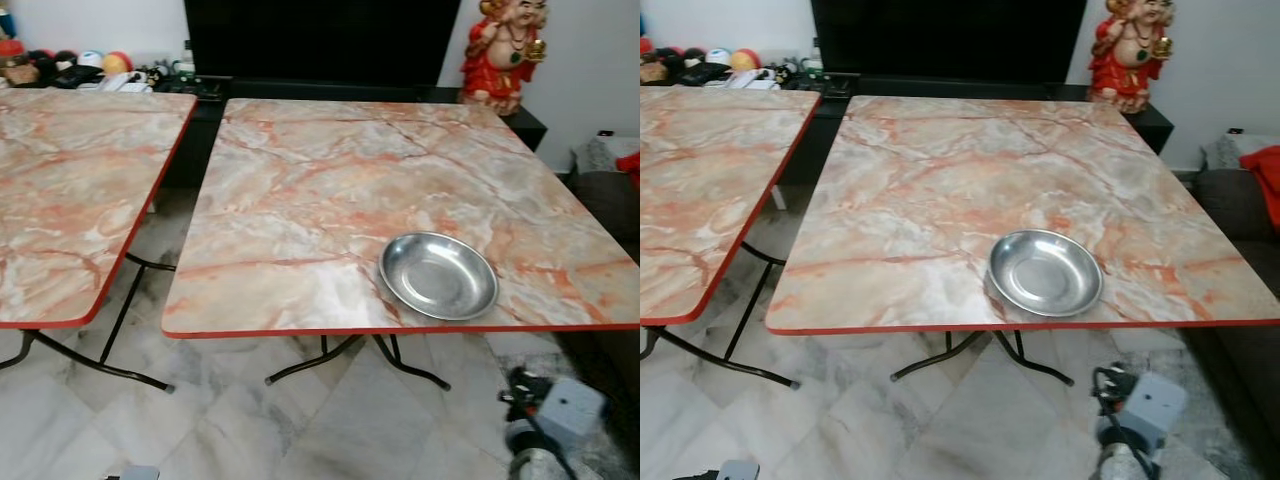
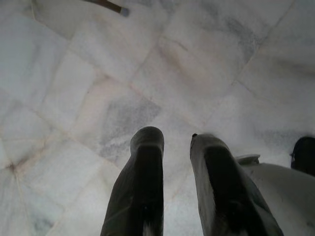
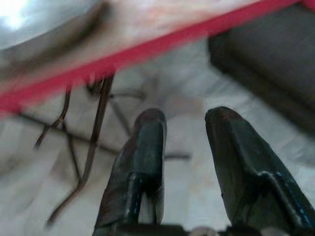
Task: Setting the table
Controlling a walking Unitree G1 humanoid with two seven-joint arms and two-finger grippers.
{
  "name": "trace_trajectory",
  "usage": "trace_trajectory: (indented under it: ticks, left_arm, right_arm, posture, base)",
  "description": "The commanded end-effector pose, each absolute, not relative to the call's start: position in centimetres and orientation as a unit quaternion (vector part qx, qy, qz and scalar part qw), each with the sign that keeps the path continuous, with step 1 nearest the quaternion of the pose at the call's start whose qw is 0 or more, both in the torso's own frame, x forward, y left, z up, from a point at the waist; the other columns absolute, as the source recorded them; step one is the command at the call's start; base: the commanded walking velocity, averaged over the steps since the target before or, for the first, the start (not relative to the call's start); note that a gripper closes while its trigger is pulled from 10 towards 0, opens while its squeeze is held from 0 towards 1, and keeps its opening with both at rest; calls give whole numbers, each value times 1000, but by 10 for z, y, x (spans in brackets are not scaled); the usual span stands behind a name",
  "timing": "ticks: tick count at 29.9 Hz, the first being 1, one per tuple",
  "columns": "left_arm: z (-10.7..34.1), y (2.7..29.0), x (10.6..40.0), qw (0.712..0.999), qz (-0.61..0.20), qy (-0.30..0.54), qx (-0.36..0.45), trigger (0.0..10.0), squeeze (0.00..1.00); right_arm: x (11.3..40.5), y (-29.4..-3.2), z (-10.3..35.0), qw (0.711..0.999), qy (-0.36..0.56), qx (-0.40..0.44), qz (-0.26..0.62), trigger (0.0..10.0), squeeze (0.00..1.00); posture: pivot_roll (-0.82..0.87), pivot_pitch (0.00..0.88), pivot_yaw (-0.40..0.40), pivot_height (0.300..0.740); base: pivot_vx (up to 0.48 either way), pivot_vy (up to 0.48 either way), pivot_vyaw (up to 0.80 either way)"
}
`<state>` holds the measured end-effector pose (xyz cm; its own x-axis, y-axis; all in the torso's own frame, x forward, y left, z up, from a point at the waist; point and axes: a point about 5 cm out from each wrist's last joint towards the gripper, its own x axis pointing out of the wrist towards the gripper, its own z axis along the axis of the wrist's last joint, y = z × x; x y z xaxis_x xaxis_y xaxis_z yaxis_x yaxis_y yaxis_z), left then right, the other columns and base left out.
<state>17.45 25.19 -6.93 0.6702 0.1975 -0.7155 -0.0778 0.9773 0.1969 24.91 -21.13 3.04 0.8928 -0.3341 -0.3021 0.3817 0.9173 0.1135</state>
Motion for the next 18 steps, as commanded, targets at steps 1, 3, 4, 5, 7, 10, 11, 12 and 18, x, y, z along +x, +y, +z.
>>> trace_trajectory:
  ticks: [1,3,4,5,7,10,11,12,18]
  left_arm:
    - [-72,252,168,907,85,407,69,10000,0]
    - [-73,252,168,907,86,408,68,10000,0]
    - [-73,251,167,906,87,408,66,10000,0]
    - [-73,251,167,906,88,408,65,10000,0]
    - [-73,251,167,906,88,408,63,10000,0]
    - [-74,248,168,907,87,408,61,10000,0]
    - [-74,248,168,907,89,408,58,10000,0]
    - [-74,248,169,907,90,408,57,10000,0]
    - [-74,244,173,906,86,412,48,10000,0]
  right_arm:
    - [243,-202,8,961,208,72,-166,10000,0]
    - [242,-190,-10,952,253,105,-137,10000,0]
    - [239,-188,-23,942,290,93,-139,10000,0]
    - [238,-187,-27,938,302,93,-143,10000,0]
    - [232,-183,-42,925,345,88,-131,10000,0]
    - [225,-174,-55,914,376,112,-107,10000,0]
    - [223,-170,-58,914,379,116,-88,10000,0]
    - [222,-168,-59,914,380,120,-81,10000,0]
    - [189,-172,-82,888,458,25,-31,10000,0]
  posture:
    - [113,89,-89,740]
    - [116,84,-92,740]
    - [118,86,-91,740]
    - [118,86,-91,740]
    - [114,85,-92,740]
    - [122,86,-89,740]
    - [114,86,-85,740]
    - [114,86,-85,740]
    - [105,94,-81,740]
  base:
    - [0,0,0]
    - [0,0,0]
    - [0,0,0]
    - [0,0,0]
    - [0,0,0]
    - [0,0,0]
    - [0,0,0]
    - [0,0,0]
    - [0,0,0]
